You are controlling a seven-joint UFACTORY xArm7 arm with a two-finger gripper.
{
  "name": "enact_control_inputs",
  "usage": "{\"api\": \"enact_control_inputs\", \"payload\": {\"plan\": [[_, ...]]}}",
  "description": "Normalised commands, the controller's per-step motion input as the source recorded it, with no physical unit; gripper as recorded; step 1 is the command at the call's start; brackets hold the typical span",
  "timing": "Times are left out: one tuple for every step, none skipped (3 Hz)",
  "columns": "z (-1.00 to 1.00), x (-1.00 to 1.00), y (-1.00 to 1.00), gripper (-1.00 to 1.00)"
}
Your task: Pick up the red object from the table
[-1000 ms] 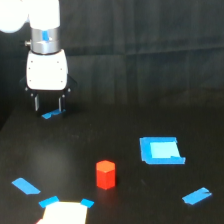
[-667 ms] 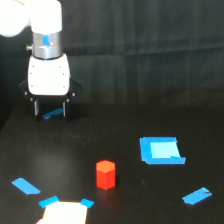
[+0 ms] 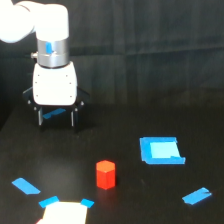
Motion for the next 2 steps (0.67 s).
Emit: {"api": "enact_control_inputs", "payload": {"plan": [[-0.38, 1.0, -0.21, 1.0], [-1.0, 0.71, -0.66, 1.0]]}}
